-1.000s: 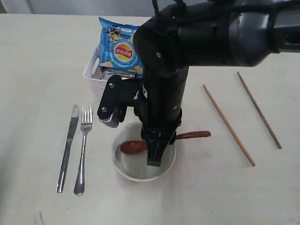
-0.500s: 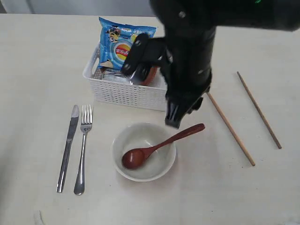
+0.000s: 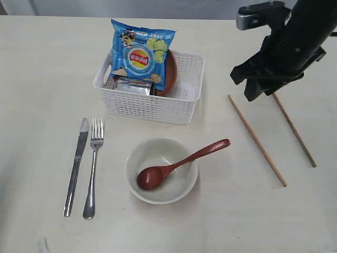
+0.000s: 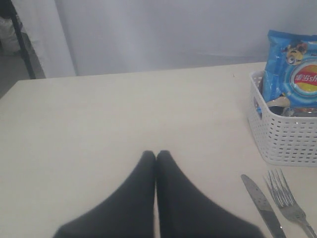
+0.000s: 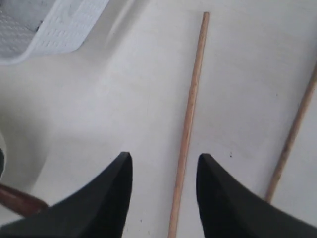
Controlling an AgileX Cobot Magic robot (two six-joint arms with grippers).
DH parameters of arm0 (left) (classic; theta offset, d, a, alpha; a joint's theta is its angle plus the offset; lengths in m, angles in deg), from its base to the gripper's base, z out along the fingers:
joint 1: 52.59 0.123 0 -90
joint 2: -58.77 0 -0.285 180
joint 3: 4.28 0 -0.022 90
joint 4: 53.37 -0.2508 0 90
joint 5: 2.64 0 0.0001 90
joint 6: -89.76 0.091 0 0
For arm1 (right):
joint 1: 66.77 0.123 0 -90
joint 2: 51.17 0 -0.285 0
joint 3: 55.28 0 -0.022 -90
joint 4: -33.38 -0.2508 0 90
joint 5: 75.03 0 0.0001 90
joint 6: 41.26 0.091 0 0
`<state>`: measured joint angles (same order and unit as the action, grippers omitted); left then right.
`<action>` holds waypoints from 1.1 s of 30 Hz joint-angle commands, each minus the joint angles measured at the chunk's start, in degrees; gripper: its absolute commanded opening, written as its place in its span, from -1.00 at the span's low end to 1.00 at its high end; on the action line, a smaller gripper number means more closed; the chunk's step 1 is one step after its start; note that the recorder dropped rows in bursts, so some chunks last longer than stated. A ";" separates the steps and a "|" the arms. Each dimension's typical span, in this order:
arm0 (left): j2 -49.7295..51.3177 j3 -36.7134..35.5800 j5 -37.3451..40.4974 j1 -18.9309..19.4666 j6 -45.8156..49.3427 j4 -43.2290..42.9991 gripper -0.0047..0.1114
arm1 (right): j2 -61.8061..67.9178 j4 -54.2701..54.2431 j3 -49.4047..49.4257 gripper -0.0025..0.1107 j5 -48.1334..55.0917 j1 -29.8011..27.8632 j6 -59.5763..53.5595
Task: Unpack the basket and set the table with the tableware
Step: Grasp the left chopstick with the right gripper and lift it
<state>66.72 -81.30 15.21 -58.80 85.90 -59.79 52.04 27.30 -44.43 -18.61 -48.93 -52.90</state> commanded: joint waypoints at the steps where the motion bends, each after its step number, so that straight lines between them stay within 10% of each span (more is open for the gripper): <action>1: -0.16 -0.20 -0.41 -0.37 0.00 0.66 -0.92 | -0.32 0.15 5.89 -0.23 -11.02 -0.45 -1.08; 33: -0.16 -0.20 -0.41 -0.37 0.00 0.66 -0.92 | 15.30 1.72 9.09 -0.28 -15.62 -0.14 -3.41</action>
<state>66.72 -81.30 15.21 -58.80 85.90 -59.79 66.37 28.42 -35.53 -34.01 -49.05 -56.02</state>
